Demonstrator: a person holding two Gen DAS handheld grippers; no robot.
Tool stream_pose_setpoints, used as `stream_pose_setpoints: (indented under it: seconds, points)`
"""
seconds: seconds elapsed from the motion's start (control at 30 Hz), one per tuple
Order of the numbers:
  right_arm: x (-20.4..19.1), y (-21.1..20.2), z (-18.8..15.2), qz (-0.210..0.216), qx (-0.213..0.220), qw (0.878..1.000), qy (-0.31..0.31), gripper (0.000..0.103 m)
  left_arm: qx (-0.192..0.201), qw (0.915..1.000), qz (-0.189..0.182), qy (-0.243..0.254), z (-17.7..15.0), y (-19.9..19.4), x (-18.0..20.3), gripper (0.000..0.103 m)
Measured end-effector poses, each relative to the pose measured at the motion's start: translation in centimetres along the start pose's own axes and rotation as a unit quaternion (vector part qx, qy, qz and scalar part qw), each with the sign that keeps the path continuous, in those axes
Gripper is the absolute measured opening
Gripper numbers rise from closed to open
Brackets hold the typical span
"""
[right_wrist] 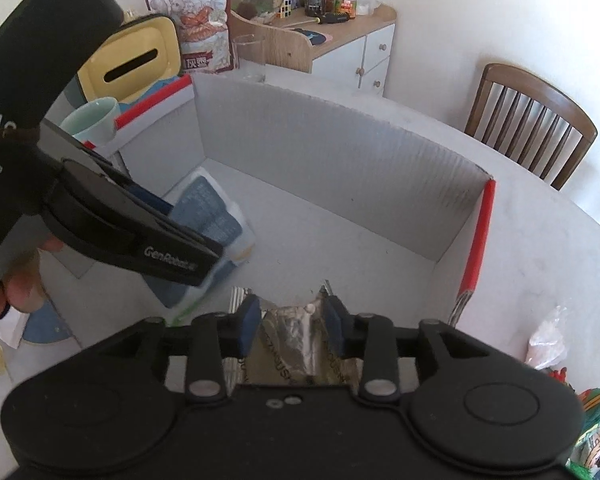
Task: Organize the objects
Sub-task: 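Open left gripper dropping packet in box while right gripper releases foil bag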
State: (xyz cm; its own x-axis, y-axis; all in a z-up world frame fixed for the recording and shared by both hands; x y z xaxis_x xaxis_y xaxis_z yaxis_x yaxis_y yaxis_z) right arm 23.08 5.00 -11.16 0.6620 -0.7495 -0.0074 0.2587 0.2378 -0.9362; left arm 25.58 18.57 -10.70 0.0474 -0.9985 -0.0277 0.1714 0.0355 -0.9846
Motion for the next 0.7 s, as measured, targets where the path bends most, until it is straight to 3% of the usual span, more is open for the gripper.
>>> stream_pose_setpoints:
  seconds: [0.33, 0.7]
  points:
    - [0.4, -3.3, -1.1, 0.019, 0.03, 0.999, 0.009, 0.044, 0.03, 0.9995, -0.008, 0.0, -1.6, -2.2, 0.3, 0.064]
    - [1.5, -8.4, -2.9, 0.041, 0.076, 0.996, 0.029, 0.053, 0.101, 0.9948, -0.015, -0.001, -4.0, -7.7, 1.8, 0.064]
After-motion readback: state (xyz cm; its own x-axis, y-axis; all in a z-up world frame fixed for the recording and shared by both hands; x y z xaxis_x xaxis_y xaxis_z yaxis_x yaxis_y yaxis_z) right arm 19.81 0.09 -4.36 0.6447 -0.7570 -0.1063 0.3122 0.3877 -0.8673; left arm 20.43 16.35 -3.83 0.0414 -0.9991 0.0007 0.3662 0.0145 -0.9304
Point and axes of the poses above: each gripper's, at about its wrist camera, not at the fingertips, and y roughly the way its jaws point, x to its right, z to its top, the point moved 1 cm from there along y, roughly the way its jaws point, and after that the axes turned 15 degrees about -x, right-handed, at the moved point
